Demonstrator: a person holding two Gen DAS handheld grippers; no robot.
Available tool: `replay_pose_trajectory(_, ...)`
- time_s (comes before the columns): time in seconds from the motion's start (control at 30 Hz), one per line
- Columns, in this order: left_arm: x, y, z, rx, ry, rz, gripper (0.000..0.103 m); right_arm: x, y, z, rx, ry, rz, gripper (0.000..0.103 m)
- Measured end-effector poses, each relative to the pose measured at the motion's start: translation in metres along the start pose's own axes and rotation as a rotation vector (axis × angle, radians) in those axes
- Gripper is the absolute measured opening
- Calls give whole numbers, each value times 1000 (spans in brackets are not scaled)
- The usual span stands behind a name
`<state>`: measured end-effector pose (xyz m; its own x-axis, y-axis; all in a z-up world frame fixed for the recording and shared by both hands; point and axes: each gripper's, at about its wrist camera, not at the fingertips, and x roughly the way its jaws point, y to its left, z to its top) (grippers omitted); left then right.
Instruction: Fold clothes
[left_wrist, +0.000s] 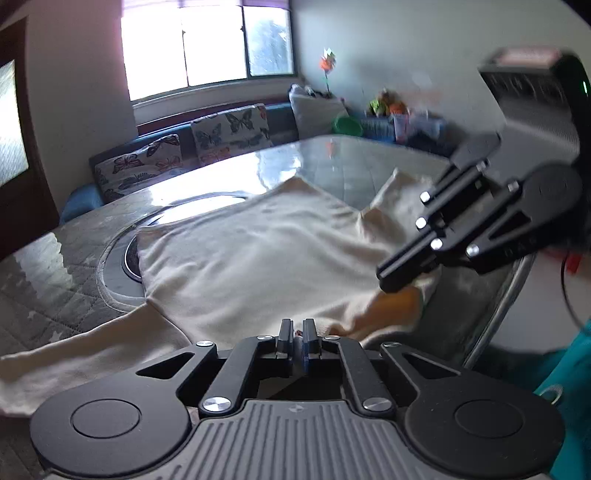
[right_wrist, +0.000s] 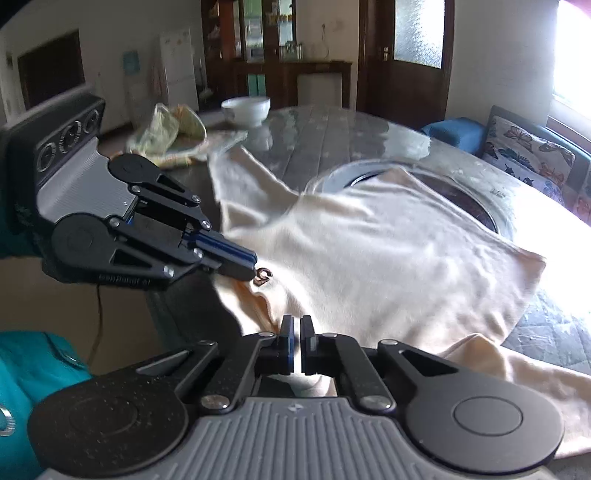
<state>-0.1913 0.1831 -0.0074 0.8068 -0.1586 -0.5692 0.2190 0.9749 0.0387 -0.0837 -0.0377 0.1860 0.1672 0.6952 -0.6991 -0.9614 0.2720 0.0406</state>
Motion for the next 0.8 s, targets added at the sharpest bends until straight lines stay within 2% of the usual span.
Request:
replay_pose_trajectory(0.2,1,0,-3,30,36,-51,5,1,3,-2,-20,30,28,4)
replay_pose_trajectory(0.33,-6,4,9,17,-4,-94,9,8,-6,4,13,3,-6,10)
replay_pose_trajectory(0.47,-4,12,29,-15,-50,-70,9,27,-16,5,34,22,-9,11)
replay_pose_trajectory(0.53,7,16,34,-42,-35,-48,9,37,-13,0,20,46,5,11)
replay_pose_trajectory(0.57,14,18,34,-55,-20,-37,9,39,-9,-2,2,43,1,17)
replay_pose_trajectory(0.7,41,18,19,-72,58,-29,9,34,0,-5,-55,41,3,21)
replay_pose_trajectory(0.73,46,18,14,-71,76,-27,9,32,-1,-5,-55,42,5,25)
replay_pose_trajectory(0.77,47,18,10,-74,87,-25,9,30,-2,-6,-43,43,17,34)
replay_pose_trajectory(0.8,47,19,7,-82,92,-25,9,27,-4,-6,-30,42,31,38)
